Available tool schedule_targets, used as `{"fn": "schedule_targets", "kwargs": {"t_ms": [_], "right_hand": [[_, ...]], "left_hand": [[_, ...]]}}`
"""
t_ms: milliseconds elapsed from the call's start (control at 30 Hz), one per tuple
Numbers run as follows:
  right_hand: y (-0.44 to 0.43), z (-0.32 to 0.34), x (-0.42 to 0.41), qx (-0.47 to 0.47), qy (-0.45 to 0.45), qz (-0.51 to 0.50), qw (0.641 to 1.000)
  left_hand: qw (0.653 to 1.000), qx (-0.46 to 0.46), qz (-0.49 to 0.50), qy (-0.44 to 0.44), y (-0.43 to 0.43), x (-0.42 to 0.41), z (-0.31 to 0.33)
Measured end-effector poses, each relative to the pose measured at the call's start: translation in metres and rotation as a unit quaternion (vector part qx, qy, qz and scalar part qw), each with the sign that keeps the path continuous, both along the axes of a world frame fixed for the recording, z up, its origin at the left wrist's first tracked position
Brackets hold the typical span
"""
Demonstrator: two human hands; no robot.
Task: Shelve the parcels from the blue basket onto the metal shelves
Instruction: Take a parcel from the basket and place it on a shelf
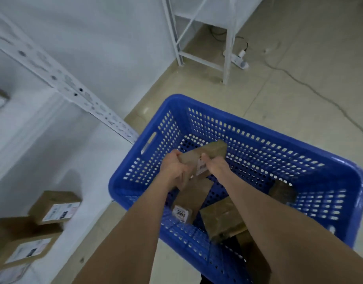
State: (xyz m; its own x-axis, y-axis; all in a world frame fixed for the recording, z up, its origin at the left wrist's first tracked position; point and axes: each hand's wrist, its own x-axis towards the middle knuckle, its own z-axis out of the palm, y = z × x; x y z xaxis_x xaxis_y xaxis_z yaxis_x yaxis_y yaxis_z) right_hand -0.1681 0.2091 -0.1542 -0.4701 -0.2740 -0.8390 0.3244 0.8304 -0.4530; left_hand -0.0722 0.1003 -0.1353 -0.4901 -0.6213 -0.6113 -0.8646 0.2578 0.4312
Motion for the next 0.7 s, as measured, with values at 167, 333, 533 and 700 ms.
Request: {"fn": "schedule_targets", "kwargs": {"t_ms": [167, 333, 533, 700], "right_hand": [[-0.014, 0.1, 0.027, -0.079, -0.105, -0.135, 0.982], [-0.019, 0.187, 0.061, -0.208, -0.204, -0.215, 0.932], [-0.018, 0.253, 0.116, -0.282, -0.222, -0.127, 0.925], [-0.019, 0.303, 0.182, -0.3, -0.159, -0.02, 0.94]], "left_hand": [[0.965, -0.214, -0.146, 0.034, 0.003, 0.042, 0.112], [0.898, -0.369, -0.226, 0.082, 0.017, 0.094, 0.195], [0.934, -0.314, -0.164, 0.039, 0.034, 0.181, 0.269], [0.948, -0.287, 0.11, 0.081, 0.026, 0.27, 0.313]]}}
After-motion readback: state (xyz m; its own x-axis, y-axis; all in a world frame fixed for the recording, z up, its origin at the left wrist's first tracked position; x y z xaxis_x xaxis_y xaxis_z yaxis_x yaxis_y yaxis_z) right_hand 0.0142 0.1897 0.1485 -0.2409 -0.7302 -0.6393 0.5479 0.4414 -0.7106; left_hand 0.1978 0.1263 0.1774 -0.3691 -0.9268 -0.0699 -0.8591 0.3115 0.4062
